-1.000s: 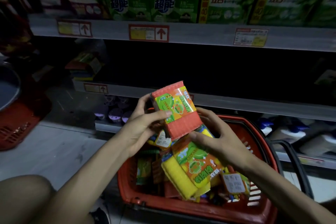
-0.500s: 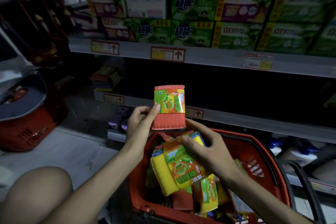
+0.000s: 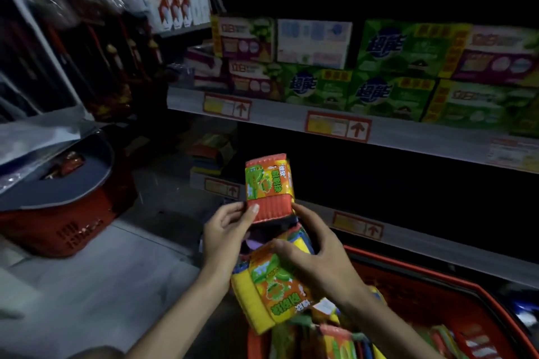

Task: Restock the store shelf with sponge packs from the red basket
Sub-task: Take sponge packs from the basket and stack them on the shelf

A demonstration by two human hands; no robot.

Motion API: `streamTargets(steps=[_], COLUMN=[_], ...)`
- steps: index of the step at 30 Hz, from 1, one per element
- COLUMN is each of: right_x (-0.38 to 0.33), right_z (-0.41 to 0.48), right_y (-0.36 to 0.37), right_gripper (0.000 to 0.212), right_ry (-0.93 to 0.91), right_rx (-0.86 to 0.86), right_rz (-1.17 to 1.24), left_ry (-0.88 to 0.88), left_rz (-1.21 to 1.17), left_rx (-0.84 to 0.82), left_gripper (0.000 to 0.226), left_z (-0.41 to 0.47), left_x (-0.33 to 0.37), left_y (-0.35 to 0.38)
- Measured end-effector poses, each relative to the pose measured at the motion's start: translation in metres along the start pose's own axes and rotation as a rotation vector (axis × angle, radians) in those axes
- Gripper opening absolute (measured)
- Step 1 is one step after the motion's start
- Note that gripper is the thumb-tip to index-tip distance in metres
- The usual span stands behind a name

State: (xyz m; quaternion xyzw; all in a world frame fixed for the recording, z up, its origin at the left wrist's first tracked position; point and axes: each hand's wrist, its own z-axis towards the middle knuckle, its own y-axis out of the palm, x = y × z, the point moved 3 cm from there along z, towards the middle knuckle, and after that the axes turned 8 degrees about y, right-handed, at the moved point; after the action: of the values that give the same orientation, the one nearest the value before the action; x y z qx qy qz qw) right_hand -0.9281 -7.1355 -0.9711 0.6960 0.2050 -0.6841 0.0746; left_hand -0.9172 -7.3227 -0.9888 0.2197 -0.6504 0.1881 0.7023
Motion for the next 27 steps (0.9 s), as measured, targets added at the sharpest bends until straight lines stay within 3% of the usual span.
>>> streamTargets(steps=[7,12,16,18,24,27], right_x=[-0.008,-0.007,0.001,0.005,0.008,0.004], right_z=[0.076,0.109,0.127,0.136,0.15,0.152], right_y=[0.034,0.047,0.053,0.056,0.067,0.07], right_gripper=[0.065,0.053,0.095,0.101,0.036,0.03], right_ry=[0.014,0.064,0.137,0.167,0.219,0.24], right_rx=[-0.004,-0.023,0.045,0.055,0.051,0.058], right_rz=[0.078,0.033,-0.096,-0.082,0.08,0.127], left_ry=[0.09,0.072,0.024,0.022,0.039,0.022], left_rz=[-0.025,0.009,0.004,0.005,0.017,0.062], left_rx=[-0.039,-0.095,-0.121,-0.122,-0.114,-0.12], left_gripper=[0.023,0.041,0.05,0.052,0.047,0.046], left_z=[0.075,0.103,0.116,0.122,0.141,0.146], left_x=[0.003,-0.006,-0.017,-0.019,-0.019,-0.022], left_y=[-0.014,-0.023,-0.026,-0.025,-0.026,-0.025])
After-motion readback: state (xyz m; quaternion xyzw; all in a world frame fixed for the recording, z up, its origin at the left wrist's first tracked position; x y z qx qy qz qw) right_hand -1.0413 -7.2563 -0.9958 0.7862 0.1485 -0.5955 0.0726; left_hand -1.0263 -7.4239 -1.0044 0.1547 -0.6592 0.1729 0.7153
